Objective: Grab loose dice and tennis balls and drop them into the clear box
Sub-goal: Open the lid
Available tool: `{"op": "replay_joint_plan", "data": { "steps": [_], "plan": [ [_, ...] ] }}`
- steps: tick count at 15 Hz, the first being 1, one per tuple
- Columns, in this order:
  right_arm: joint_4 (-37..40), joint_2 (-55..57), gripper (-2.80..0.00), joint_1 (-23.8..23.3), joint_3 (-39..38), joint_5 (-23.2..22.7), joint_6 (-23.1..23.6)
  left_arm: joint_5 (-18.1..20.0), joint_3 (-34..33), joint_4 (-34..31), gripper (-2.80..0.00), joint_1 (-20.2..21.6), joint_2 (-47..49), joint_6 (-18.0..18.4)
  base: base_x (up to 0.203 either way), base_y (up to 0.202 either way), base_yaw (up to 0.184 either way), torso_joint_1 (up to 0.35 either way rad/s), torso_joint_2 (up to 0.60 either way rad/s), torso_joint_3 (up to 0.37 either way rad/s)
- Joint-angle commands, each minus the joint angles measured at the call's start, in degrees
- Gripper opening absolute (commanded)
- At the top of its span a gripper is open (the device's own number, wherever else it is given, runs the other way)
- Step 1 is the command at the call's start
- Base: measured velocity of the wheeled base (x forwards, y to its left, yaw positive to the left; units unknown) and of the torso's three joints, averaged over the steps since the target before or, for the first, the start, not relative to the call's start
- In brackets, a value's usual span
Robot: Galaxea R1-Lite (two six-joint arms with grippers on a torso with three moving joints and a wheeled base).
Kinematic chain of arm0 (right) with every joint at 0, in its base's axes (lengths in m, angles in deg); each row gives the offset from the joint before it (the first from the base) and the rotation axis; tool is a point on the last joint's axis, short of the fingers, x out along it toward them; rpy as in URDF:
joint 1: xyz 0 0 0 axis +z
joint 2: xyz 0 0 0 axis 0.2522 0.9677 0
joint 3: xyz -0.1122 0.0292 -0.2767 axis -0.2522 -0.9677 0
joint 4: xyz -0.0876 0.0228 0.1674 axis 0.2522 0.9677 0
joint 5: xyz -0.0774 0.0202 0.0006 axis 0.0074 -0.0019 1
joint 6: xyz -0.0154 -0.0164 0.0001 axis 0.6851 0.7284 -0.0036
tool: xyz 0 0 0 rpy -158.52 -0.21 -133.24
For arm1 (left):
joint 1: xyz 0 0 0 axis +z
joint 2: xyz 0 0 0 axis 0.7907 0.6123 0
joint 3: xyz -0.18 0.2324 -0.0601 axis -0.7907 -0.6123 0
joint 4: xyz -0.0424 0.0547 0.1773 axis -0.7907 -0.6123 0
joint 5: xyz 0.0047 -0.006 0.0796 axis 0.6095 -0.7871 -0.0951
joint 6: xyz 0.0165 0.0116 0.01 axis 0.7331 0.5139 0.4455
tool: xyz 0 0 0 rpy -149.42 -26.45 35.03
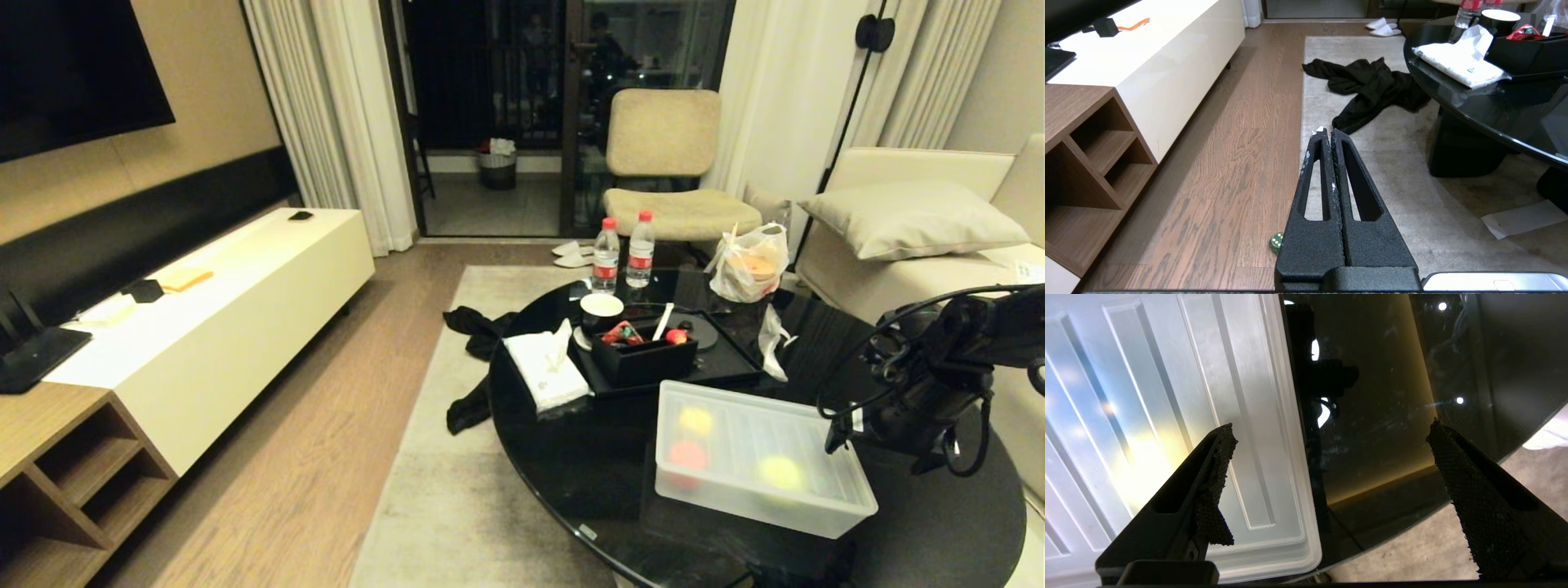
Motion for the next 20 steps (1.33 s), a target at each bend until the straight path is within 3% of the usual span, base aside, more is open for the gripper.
{"op": "replay_joint_plan", "data": {
  "steps": [1, 8, 20],
  "plan": [
    [0.22, -0.52, 0.00, -0.09, -0.30, 0.03, 0.27, 0.00, -0.18, 0.02, -2.80, 0.00, 0.07, -0.05, 0.000, 0.000, 0.000, 0.000, 0.00, 0.000],
    [0.30, -0.50, 0.00, -2.51, -1.21, 0.03, 2.53, 0.00, -0.18, 0.02, -2.80, 0.00, 0.07, -0.05, 0.000, 0.000, 0.000, 0.000, 0.00, 0.000],
    [0.13, 1.22, 0.00, -2.52, -0.79, 0.03, 2.55, 0.00, -0.18, 0.02, -2.80, 0.00, 0.07, -0.05, 0.000, 0.000, 0.000, 0.000, 0.00, 0.000]
  ]
}}
